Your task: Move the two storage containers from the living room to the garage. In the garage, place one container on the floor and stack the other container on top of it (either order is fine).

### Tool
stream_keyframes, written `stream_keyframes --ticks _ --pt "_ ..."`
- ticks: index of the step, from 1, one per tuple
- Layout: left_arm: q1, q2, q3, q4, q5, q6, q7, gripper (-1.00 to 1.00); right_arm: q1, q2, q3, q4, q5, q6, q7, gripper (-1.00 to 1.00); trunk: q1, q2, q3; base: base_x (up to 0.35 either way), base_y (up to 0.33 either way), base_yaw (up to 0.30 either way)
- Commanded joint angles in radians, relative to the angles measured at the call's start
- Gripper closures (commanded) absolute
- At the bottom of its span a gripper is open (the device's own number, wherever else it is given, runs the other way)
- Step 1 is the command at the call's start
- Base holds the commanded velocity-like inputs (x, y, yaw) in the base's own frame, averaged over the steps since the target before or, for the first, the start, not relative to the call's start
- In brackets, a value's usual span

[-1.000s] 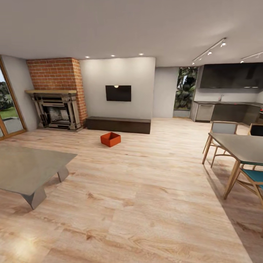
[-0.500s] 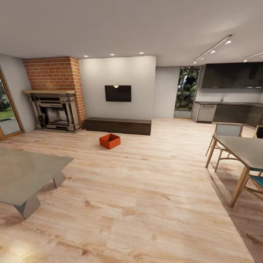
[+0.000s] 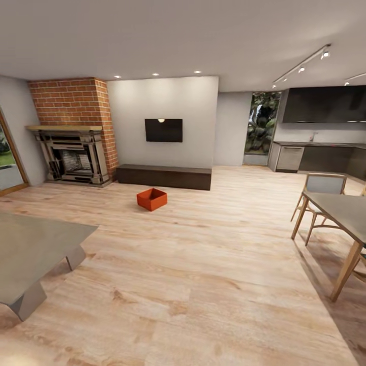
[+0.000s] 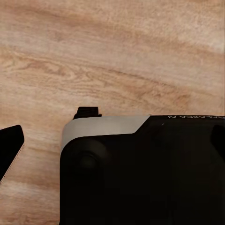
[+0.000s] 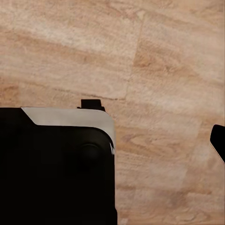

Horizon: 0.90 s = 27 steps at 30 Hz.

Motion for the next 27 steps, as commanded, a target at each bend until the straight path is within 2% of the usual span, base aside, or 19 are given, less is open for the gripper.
stream_keyframes --ticks 1,27 --pt "-0.001 0.0 0.001 0.001 0.0 -0.004 0.003 -1.0 -0.001 0.001 0.008 0.002 -0.009 -0.004 -0.001 -1.0 0.001 -0.001 -0.001 0.317 0.0 0.0" --pt "-0.001 0.0 0.001 0.001 0.0 -0.004 0.003 -1.0 -0.001 0.001 0.007 0.002 -0.008 -0.005 -0.001 -1.0 0.001 -0.001 -0.001 0.317 0.0 0.0"
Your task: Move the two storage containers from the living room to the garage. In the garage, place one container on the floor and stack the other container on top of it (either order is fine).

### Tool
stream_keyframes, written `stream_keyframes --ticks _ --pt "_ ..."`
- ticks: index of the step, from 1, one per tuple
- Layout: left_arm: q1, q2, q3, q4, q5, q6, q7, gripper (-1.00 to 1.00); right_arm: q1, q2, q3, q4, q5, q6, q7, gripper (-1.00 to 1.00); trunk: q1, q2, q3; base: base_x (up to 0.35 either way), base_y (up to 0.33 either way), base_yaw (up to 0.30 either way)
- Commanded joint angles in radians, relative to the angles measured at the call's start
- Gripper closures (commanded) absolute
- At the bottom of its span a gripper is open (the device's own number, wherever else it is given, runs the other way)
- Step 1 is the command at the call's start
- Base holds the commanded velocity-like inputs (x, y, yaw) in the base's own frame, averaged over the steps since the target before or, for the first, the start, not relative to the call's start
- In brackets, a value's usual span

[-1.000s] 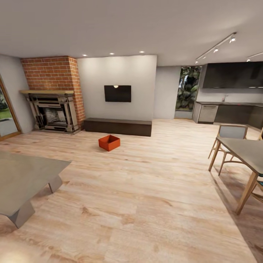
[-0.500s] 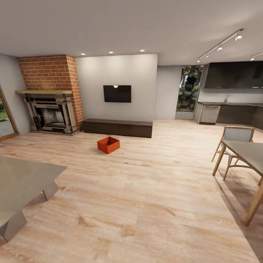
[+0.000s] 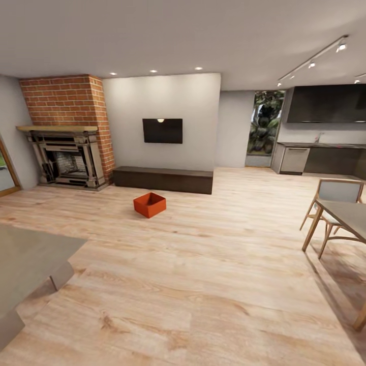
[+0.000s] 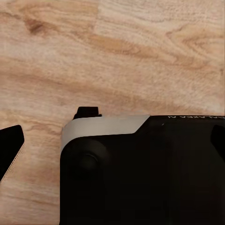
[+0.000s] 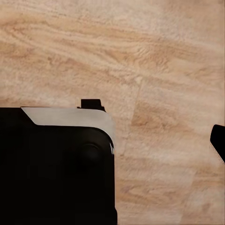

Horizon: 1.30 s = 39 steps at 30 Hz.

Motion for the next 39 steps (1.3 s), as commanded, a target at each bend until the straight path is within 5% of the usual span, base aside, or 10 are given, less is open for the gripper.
stream_keyframes --ticks 1,39 --pt "-0.001 0.0 0.001 0.001 0.0 -0.004 0.003 -1.0 -0.001 0.001 0.008 0.002 -0.009 -0.005 -0.001 -1.0 0.001 -0.001 -0.001 0.317 0.0 0.0" --pt "-0.001 0.0 0.001 0.001 0.0 -0.004 0.003 -1.0 -0.001 0.001 0.008 0.002 -0.013 -0.004 -0.001 -1.0 0.001 -0.001 -0.001 0.317 0.0 0.0"
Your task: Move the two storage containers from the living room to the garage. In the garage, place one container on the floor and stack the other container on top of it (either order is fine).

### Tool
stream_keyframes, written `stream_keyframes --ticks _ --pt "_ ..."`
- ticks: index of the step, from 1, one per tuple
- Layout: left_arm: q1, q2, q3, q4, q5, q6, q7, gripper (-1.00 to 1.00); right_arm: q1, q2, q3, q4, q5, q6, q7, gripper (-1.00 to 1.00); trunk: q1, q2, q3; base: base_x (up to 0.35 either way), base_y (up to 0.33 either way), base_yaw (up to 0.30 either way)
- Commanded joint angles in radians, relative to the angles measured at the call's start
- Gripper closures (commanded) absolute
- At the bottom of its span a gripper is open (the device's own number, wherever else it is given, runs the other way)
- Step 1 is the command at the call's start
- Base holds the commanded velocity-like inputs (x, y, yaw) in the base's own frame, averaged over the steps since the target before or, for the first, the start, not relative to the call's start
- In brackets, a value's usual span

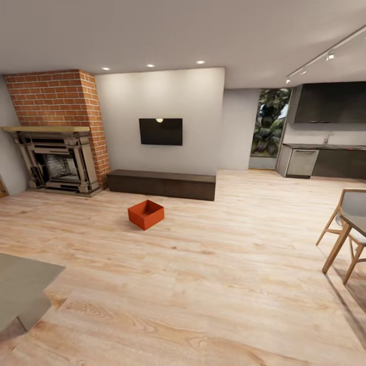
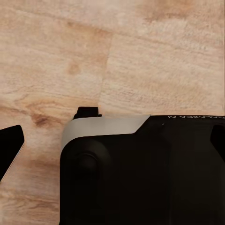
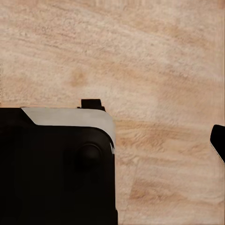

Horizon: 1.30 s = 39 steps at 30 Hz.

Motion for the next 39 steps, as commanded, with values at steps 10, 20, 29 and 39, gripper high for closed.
stream_keyframes --ticks 10,20,29,39 --pt "-0.001 0.0 0.001 0.001 0.0 -0.004 0.003 -1.0 -0.001 0.0 0.007 0.002 -0.008 -0.006 -0.001 -1.0 0.001 -0.001 -0.001 0.317 0.0 0.0" --pt "-0.001 0.0 0.001 0.001 0.0 -0.004 0.003 -1.0 -0.001 0.0 0.006 0.002 -0.013 -0.006 -0.001 -1.0 0.001 -0.001 -0.001 0.317 0.0 0.0" --pt "-0.001 0.0 0.001 0.001 0.001 -0.004 0.003 -1.0 -0.001 0.0 0.006 0.002 -0.015 -0.006 -0.001 -1.0 0.001 -0.001 -0.001 0.317 0.0 0.0" --pt "-0.001 0.0 0.001 0.001 0.001 -0.004 0.003 -1.0 -0.001 0.001 0.005 0.003 -0.015 -0.006 -0.001 -1.0 0.001 -0.001 -0.001 0.317 0.0 0.0"
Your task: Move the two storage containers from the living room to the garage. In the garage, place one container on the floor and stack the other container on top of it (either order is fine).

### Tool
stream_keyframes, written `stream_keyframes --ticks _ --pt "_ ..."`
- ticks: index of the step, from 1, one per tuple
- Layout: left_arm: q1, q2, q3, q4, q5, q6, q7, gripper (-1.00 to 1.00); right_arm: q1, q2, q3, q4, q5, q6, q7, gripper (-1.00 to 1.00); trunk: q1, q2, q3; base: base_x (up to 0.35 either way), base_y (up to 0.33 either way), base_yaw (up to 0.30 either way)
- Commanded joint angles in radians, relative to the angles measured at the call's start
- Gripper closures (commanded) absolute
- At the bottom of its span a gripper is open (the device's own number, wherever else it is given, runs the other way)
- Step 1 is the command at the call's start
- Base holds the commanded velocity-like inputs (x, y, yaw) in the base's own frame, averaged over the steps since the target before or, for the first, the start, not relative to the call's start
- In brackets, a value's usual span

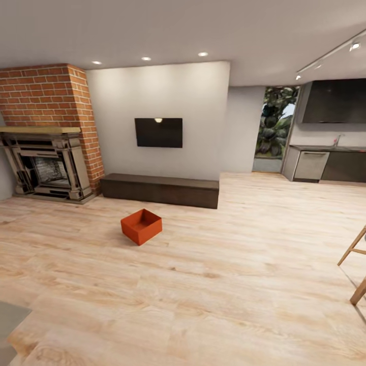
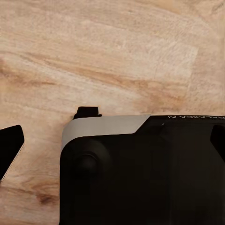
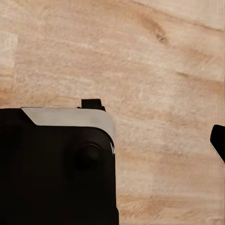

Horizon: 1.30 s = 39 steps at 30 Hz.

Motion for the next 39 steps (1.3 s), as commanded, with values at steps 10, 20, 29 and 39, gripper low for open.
stream_keyframes --ticks 10,20,29,39 --pt "-0.001 0.0 0.001 0.001 -0.001 -0.004 0.003 -1.0 -0.001 0.001 0.008 0.002 -0.009 -0.004 -0.001 -1.0 0.001 -0.001 -0.001 0.317 0.0 0.0" --pt "-0.001 0.0 0.001 0.001 0.0 -0.004 0.003 -1.0 -0.001 0.001 0.008 0.002 -0.009 -0.004 -0.001 -1.0 0.001 -0.001 -0.001 0.317 0.0 0.0" --pt "-0.001 0.0 0.001 0.001 0.0 -0.004 0.003 -1.0 -0.001 0.001 0.008 0.002 -0.01 -0.004 -0.001 -1.0 0.001 -0.001 -0.001 0.317 0.0 0.0" --pt "-0.001 0.001 0.002 0.001 0.0 -0.003 0.003 -1.0 -0.001 -0.001 0.007 0.002 -0.012 -0.004 -0.001 -1.0 0.001 -0.001 -0.001 0.317 0.0 0.0"
